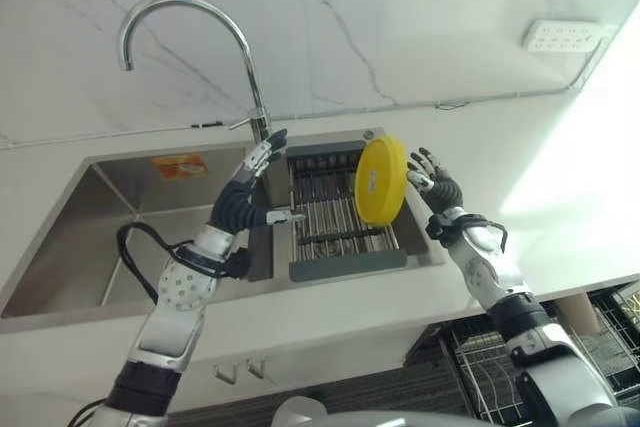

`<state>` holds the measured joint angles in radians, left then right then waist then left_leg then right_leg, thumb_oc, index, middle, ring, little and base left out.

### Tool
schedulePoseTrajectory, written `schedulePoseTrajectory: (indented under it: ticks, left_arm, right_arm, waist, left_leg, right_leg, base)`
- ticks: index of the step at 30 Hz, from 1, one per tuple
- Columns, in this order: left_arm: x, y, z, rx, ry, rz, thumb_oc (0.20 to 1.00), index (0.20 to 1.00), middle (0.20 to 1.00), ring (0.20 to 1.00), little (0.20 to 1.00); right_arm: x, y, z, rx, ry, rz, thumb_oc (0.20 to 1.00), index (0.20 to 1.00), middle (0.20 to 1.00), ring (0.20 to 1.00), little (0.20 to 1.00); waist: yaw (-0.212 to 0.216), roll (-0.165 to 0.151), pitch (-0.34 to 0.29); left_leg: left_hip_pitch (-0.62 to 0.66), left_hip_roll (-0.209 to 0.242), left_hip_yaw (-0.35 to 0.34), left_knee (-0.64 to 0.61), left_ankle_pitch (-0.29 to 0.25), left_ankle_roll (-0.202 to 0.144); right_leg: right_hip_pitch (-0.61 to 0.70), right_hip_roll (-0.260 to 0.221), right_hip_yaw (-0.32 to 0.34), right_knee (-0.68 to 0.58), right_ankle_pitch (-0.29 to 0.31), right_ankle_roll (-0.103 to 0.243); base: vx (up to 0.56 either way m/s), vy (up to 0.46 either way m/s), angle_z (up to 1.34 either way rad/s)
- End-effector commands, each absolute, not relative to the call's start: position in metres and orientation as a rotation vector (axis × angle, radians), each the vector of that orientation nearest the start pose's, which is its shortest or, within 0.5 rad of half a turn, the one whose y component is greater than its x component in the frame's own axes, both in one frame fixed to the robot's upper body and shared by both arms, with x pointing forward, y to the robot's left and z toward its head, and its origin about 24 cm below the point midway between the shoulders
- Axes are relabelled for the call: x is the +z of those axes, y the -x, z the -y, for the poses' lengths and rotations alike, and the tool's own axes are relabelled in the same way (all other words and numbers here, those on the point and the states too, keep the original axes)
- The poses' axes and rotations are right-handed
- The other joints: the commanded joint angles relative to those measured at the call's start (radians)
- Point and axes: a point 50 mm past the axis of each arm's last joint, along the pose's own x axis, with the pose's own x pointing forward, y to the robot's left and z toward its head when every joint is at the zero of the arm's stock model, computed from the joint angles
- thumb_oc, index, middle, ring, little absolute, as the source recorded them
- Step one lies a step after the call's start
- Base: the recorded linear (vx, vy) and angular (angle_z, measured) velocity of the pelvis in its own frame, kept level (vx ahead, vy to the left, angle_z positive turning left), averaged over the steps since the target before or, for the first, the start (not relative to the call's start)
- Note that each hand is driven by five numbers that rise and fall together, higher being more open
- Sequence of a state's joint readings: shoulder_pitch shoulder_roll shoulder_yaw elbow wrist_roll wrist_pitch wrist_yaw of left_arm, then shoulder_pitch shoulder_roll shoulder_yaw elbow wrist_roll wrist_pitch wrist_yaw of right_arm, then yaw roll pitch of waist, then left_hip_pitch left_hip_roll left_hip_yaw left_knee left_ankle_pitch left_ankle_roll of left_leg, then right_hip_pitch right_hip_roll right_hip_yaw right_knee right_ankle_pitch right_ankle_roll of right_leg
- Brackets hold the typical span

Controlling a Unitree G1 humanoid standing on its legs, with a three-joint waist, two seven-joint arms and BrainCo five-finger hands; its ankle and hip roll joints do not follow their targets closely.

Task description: Place the dishes in the dishwasher.

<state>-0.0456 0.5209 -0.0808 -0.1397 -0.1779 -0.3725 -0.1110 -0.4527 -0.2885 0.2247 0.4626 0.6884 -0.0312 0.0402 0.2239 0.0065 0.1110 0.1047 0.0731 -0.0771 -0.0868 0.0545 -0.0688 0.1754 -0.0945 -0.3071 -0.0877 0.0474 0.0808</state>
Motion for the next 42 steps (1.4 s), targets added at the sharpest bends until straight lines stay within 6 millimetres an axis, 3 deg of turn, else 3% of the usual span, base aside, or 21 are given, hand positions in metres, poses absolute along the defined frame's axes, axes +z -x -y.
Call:
schedulePoseTrajectory:
  ticks: [1,11,20,32,42]
  left_arm:
    - [0.145,-0.252,-0.180,-0.374,-0.315,0.572,1.000,1.000,1.000,1.000,1.000]
    - [0.147,-0.252,-0.179,-0.392,-0.321,0.583,1.000,1.000,1.000,1.000,1.000]
    - [0.147,-0.255,-0.178,-0.388,-0.330,0.578,1.000,1.000,1.000,1.000,1.000]
    - [0.151,-0.261,-0.175,-0.384,-0.335,0.573,1.000,1.000,1.000,1.000,1.000]
    - [0.152,-0.261,-0.173,-0.386,-0.344,0.574,1.000,1.000,1.000,1.000,1.000]
  right_arm:
    - [0.108,-0.354,0.150,0.265,-0.260,0.082,1.000,1.000,1.000,1.000,1.000]
    - [0.098,-0.357,0.149,0.227,-0.244,0.024,1.000,1.000,1.000,1.000,1.000]
    - [0.084,-0.361,0.153,0.099,-0.077,-0.080,1.000,1.000,1.000,1.000,1.000]
    - [0.105,-0.374,0.155,0.033,0.116,-0.071,1.000,1.000,1.000,1.000,1.000]
    - [0.106,-0.373,0.135,0.111,0.146,-0.107,1.000,1.000,1.000,1.000,1.000]
  waist:
    - [0.033,0.000,-0.025]
    - [0.051,0.002,-0.019]
    - [0.053,0.003,-0.015]
    - [0.061,-0.005,-0.005]
    - [0.068,-0.012,0.004]
  left_leg:
    - [0.005,0.043,0.025,-0.001,-0.022,-0.020]
    - [0.005,0.038,0.004,-0.001,-0.019,-0.018]
    - [0.005,0.040,0.005,-0.001,-0.016,-0.021]
    - [0.004,0.041,-0.002,-0.001,-0.014,-0.027]
    - [0.004,0.040,-0.009,-0.001,-0.013,-0.028]
  right_leg:
    - [0.043,-0.111,-0.030,0.010,-0.014,0.103]
    - [0.054,-0.111,-0.033,0.014,-0.018,0.104]
    - [0.053,-0.113,-0.034,0.016,-0.017,0.104]
    - [0.053,-0.115,-0.042,0.024,-0.020,0.105]
    - [0.051,-0.113,-0.039,0.032,-0.028,0.103]
  base:
    - [0.03,-0.011,0.06]
    - [0.03,-0.001,0.04]
    - [0.00,0.000,0.00]
    - [0.01,0.000,0.02]
    - [0.00,0.000,0.00]
